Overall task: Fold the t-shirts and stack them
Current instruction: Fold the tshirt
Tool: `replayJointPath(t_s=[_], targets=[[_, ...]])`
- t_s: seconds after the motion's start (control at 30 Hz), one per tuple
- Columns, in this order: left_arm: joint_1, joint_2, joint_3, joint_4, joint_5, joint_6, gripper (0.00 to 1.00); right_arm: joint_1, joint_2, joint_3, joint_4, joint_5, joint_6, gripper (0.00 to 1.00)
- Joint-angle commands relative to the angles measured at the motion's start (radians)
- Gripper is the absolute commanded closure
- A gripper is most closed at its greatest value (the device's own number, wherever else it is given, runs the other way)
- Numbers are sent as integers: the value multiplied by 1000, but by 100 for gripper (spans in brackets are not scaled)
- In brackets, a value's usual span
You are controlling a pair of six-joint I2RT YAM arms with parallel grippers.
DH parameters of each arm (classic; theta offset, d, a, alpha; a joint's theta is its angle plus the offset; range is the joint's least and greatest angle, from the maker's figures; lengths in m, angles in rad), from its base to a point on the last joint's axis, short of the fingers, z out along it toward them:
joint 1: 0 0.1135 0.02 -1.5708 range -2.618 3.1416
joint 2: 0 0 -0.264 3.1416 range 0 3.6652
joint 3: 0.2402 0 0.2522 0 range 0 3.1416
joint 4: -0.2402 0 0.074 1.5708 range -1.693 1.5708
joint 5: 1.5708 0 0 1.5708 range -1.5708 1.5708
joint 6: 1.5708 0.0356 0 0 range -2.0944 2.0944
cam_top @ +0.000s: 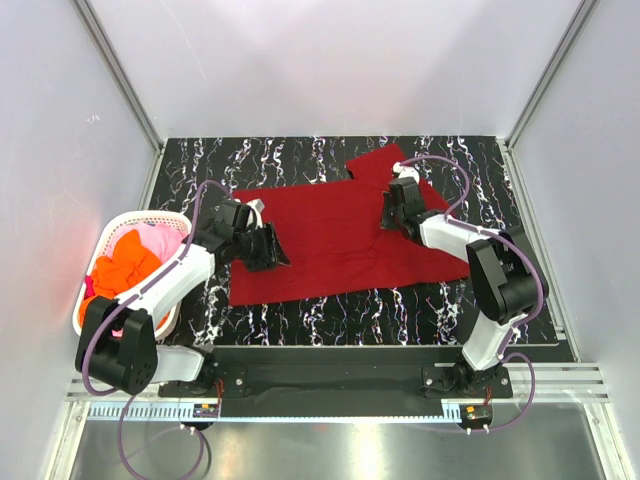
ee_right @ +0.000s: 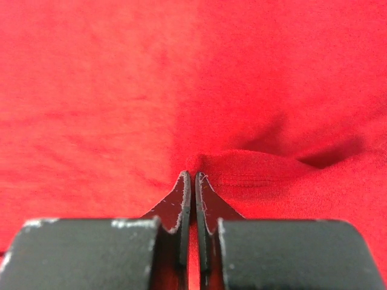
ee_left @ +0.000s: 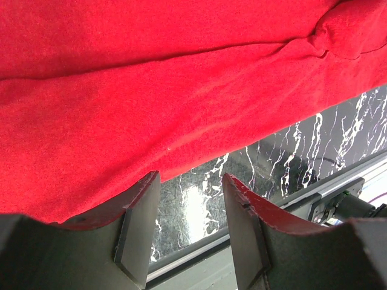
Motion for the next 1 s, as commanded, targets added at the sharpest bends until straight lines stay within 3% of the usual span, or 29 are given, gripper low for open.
replayJointPath(t_s=[0.0, 0.27, 0.43, 0.57, 0.7, 0.8, 0.97], targets=[[-5, -6, 0, 39, -19, -7, 50, 13, 4, -27, 161, -49, 31, 94], [-13, 23, 14, 42, -30, -17, 50, 13, -19, -130, 319, -130, 43, 91], [-17, 32, 17, 44, -29, -13, 49, 13, -49, -147, 284, -138, 52, 74], [-17, 31, 26, 48, -31, -13, 48, 11, -151, -89, 71, -23, 100, 63], [-19, 47, 59, 120, 24, -1, 47, 3, -151, 62, -238, 49, 89, 60], [-22, 92, 118, 171, 72, -7, 39, -20, -90, 204, -398, 31, 40, 56], [-47, 196, 201, 321, 139, -56, 37, -96, 1, 349, -514, -115, 0, 52]])
